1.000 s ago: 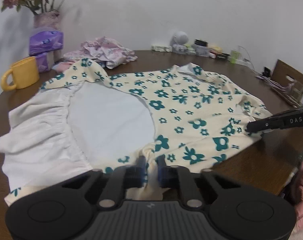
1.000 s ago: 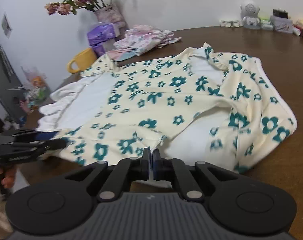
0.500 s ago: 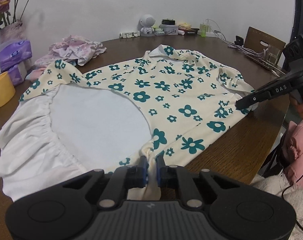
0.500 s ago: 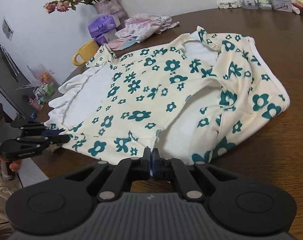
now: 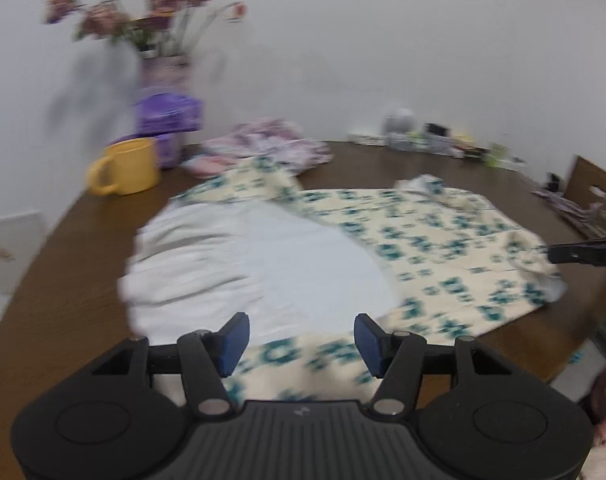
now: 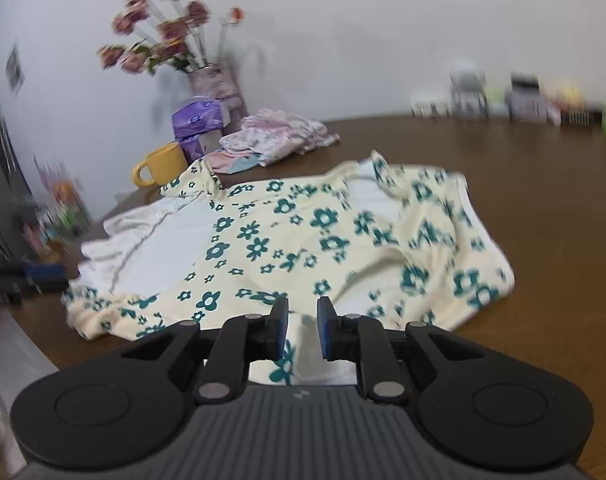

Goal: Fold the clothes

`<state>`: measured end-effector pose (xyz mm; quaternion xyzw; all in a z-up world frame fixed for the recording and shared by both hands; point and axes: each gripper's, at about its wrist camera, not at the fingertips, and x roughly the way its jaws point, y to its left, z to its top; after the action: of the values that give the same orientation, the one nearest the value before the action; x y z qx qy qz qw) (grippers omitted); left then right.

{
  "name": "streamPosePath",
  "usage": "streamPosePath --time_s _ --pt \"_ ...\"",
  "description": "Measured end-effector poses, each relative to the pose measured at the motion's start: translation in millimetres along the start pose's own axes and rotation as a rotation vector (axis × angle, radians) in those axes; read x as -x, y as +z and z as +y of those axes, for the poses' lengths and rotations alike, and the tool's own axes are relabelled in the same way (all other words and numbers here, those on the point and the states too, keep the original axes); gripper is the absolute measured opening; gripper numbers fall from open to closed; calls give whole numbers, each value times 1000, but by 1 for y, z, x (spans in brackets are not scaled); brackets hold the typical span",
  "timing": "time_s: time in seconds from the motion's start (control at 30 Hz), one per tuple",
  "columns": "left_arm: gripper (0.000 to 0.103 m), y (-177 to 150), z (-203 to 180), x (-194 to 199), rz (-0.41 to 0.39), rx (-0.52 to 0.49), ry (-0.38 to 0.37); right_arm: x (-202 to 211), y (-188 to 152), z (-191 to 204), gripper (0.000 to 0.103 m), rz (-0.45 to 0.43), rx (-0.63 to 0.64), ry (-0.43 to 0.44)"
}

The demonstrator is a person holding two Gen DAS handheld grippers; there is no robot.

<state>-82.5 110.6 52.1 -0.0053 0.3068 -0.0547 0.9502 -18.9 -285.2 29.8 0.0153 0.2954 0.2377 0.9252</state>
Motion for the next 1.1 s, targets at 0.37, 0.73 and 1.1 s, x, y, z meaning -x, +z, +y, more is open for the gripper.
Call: streamPosePath --time_s 0.37,0.73,1.1 --pt "56 -13 8 -37 72 -18 11 -53 -16 59 30 15 161 -65" --pt "2 -16 -2 -9 11 -170 46 -62 -26 48 32 54 128 -47" --pt "49 -18 13 -31 61 -70 82 -60 -34 53 33 6 146 -68"
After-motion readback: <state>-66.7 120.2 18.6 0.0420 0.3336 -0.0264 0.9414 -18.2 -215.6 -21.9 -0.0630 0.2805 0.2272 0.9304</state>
